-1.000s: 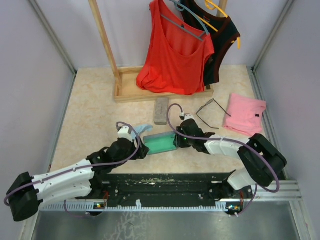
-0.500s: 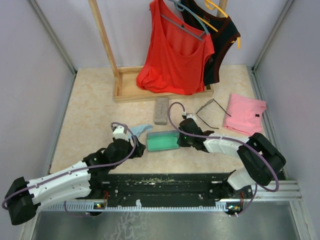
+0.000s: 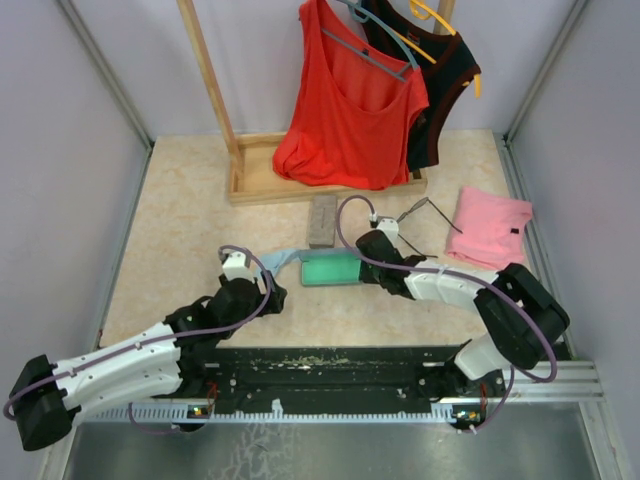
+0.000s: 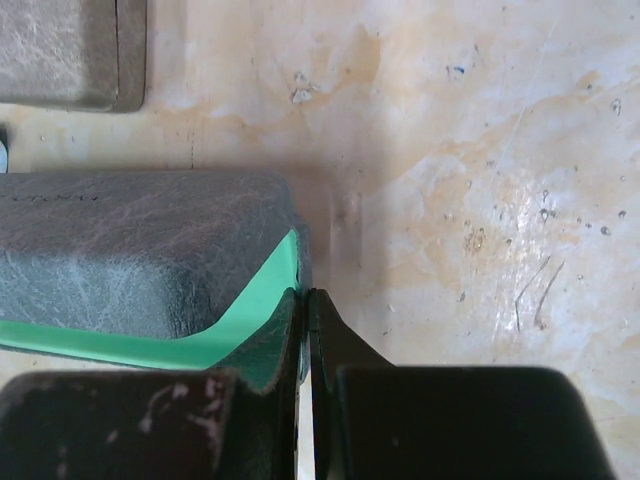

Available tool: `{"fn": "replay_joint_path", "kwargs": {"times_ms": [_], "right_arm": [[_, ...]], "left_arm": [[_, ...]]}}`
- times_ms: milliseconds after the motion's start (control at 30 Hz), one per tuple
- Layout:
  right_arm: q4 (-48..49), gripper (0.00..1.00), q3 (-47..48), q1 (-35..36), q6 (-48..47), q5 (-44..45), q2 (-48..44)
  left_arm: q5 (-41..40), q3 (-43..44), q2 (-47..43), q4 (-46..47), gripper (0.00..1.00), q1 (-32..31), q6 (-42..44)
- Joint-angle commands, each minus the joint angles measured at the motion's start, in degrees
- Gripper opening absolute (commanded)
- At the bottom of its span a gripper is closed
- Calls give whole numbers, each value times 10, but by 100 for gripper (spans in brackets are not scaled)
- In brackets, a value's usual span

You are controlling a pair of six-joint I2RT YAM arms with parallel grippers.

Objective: Organize the sunglasses
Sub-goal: Adjust the sunglasses case at the center of the board, then pick up the glasses cleaning cloth from the center of the board.

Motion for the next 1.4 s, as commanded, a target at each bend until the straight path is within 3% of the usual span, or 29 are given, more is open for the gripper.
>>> {"fn": "replay_joint_path", "kwargs": {"times_ms": [0, 167, 500, 767, 1000, 1233, 1367], "right_arm": [[35, 0, 39, -5, 16, 32, 8], [38, 2, 33, -5, 13, 28, 8], [54, 30, 20, -5, 3, 14, 8], [1, 48, -10, -5, -2, 28, -94], [-40, 49, -60, -5, 3, -3, -237], [-69, 49, -89, -5, 1, -22, -319], [-68, 49, -100, -5, -5, -32, -336]], "left_arm": [[-19, 18, -8, -11, 85, 1, 8], [-20, 22, -5, -18, 88, 6, 8], [-17, 27, 1, -20, 90, 13, 12], [-5, 46, 15, -19, 92, 48, 28], [102, 62, 102, 42, 89, 167, 60], [125, 103, 232, 84, 79, 173, 70], [102, 119, 262, 86, 76, 174, 75]]}}
